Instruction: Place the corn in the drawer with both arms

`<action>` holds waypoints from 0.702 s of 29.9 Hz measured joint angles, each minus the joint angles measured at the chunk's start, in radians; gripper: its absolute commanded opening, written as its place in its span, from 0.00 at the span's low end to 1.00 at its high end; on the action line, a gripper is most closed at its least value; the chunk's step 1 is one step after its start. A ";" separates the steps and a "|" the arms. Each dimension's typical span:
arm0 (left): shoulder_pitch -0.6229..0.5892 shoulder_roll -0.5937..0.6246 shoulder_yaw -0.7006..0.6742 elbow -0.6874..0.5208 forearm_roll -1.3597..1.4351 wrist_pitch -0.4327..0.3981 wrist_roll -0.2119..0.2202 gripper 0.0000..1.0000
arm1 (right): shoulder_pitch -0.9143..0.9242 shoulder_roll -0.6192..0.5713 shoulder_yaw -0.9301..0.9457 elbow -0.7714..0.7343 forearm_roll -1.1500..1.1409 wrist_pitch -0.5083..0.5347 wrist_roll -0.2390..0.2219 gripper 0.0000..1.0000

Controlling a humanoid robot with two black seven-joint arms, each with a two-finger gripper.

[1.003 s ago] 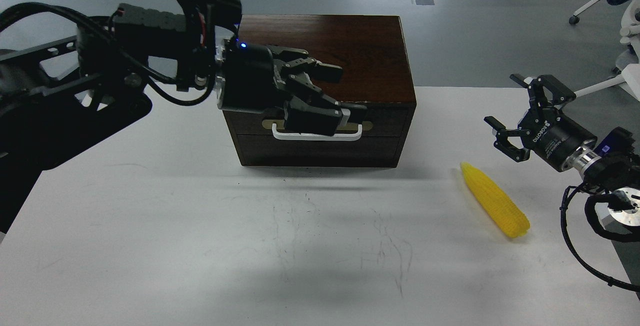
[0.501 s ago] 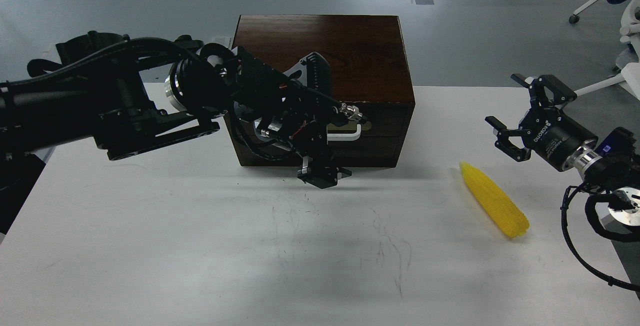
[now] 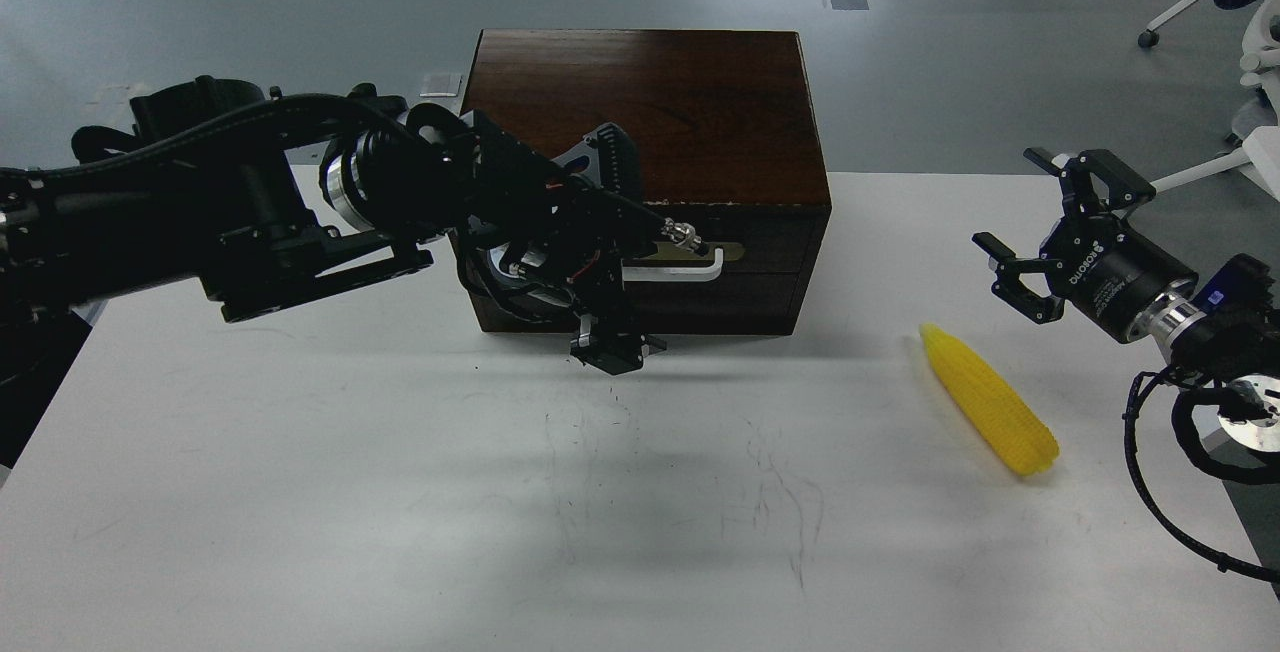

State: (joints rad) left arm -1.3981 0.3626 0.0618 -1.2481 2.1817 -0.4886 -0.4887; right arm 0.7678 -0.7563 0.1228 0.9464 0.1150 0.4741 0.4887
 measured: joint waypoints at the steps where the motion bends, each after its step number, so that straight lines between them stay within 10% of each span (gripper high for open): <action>1: 0.000 -0.001 0.000 0.004 0.000 0.000 0.000 0.98 | 0.000 0.000 0.000 0.000 0.000 0.000 0.000 0.99; 21: 0.008 -0.015 0.003 0.045 0.000 0.000 0.000 0.98 | -0.013 0.000 0.000 0.000 0.000 0.000 0.000 0.99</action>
State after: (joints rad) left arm -1.3901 0.3476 0.0644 -1.2034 2.1817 -0.4887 -0.4887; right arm 0.7547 -0.7567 0.1227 0.9464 0.1150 0.4741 0.4887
